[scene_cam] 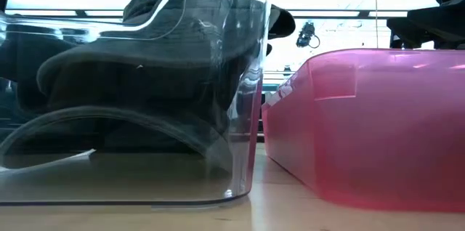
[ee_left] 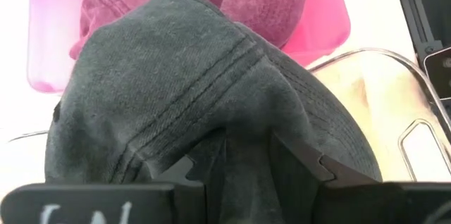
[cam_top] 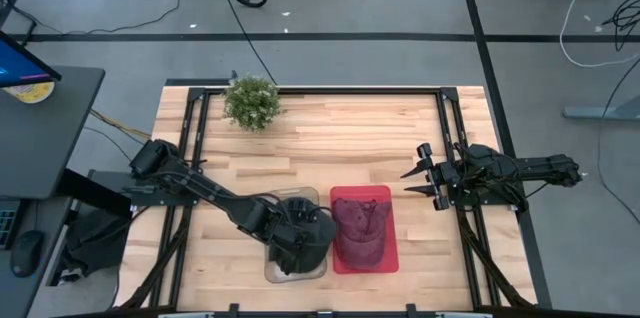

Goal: Pick & Place hat
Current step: Put the black cap into the transparent bin, then return to Home Position

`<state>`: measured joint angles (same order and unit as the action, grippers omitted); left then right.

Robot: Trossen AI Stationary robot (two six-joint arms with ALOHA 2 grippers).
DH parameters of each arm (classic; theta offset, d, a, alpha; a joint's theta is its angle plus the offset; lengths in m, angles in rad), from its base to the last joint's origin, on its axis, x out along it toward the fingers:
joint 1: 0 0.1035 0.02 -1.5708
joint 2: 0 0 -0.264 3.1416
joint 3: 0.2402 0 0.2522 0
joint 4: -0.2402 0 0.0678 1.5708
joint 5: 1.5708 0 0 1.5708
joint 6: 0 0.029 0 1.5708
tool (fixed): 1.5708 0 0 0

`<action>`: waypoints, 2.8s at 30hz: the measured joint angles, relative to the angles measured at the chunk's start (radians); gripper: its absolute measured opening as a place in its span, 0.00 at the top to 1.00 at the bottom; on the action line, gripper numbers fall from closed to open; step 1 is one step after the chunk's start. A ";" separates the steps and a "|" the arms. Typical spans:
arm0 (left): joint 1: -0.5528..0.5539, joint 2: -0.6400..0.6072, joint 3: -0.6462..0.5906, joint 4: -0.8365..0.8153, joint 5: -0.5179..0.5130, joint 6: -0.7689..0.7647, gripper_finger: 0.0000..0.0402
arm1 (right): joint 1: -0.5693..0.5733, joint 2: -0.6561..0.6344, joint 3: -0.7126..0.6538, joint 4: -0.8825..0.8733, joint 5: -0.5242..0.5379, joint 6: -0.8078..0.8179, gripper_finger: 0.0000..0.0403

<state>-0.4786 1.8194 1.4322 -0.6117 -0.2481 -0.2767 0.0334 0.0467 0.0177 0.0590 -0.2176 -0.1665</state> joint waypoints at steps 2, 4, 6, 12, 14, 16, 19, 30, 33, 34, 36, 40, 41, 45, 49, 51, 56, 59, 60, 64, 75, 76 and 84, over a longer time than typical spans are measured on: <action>-0.002 0.000 0.000 0.000 -0.002 0.002 0.72 | 0.000 0.000 0.000 0.000 0.000 0.000 0.61; -0.004 0.000 0.000 0.000 -0.002 0.009 0.72 | 0.000 0.000 0.000 0.000 0.000 0.000 0.61; -0.008 0.000 0.000 0.000 -0.003 0.011 0.72 | 0.000 0.000 0.000 0.000 0.000 0.000 0.61; -0.007 -0.026 0.020 -0.009 -0.048 0.019 0.71 | 0.000 0.000 0.000 0.000 0.000 0.000 0.61; -0.008 -0.048 0.034 -0.026 -0.070 0.043 0.71 | 0.000 0.000 0.000 0.000 0.000 0.000 0.61; -0.019 -0.075 0.038 -0.027 -0.096 0.060 0.71 | 0.000 0.000 0.000 0.000 0.000 0.000 0.61; -0.034 -0.112 0.039 -0.028 -0.168 0.064 0.71 | 0.000 0.000 0.000 0.000 0.000 0.000 0.61; -0.123 -0.170 0.001 -0.134 -0.626 0.093 0.71 | 0.000 0.000 0.000 0.000 0.000 0.000 0.61; -0.112 -0.270 -0.107 -0.130 -0.766 0.005 0.71 | 0.000 0.000 0.000 0.000 0.000 0.000 0.61; -0.100 -0.323 -0.167 -0.117 -0.773 -0.020 0.71 | 0.000 0.000 0.000 0.000 0.000 0.000 0.61; -0.069 -0.440 -0.315 -0.002 -0.760 -0.028 0.71 | 0.000 0.000 0.000 -0.001 0.000 0.000 0.61; 0.032 -0.734 -0.714 0.593 -0.401 0.171 0.71 | 0.000 0.000 0.000 -0.001 0.000 0.000 0.61; 0.070 -0.805 -0.816 0.803 -0.197 0.238 0.71 | 0.000 0.000 0.000 -0.001 0.000 0.000 0.61; 0.194 -1.003 -1.068 1.148 0.166 0.339 0.71 | 0.000 0.000 0.000 -0.001 0.000 0.000 0.61; 0.253 -1.115 -1.124 0.840 -0.137 0.331 0.71 | 0.000 0.000 0.000 -0.001 0.000 0.000 0.61; 0.273 -1.167 -1.157 0.827 -0.210 0.315 0.71 | 0.000 0.000 0.000 -0.001 0.000 0.000 0.61; 0.340 -1.278 -1.205 0.844 -0.068 0.319 0.71 | 0.000 0.000 0.000 0.000 0.000 0.000 0.61; 0.385 -1.324 -1.216 0.842 0.020 0.317 0.71 | 0.000 0.000 0.000 -0.001 0.000 0.000 0.61; 0.400 -1.334 -1.222 0.844 0.033 0.315 0.71 | 0.000 0.000 0.000 0.000 0.000 0.000 0.61; 0.449 -1.366 -1.262 0.844 0.058 0.315 0.71 | 0.000 0.000 0.000 -0.001 0.000 0.000 0.61; 0.515 -1.515 -1.380 0.867 0.059 0.315 0.71 | 0.000 0.000 0.000 -0.001 0.000 0.000 0.61; 0.515 -1.536 -1.387 0.870 0.060 0.318 0.71 | 0.000 0.000 0.000 -0.001 0.000 0.000 0.61; 0.517 -1.714 -1.423 0.773 0.079 0.342 0.71 | 0.000 0.000 0.000 0.000 0.000 0.000 0.61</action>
<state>0.0383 0.1055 0.0093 0.1613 -0.1694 0.0649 0.0336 0.0463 0.0177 0.0586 -0.2176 -0.1665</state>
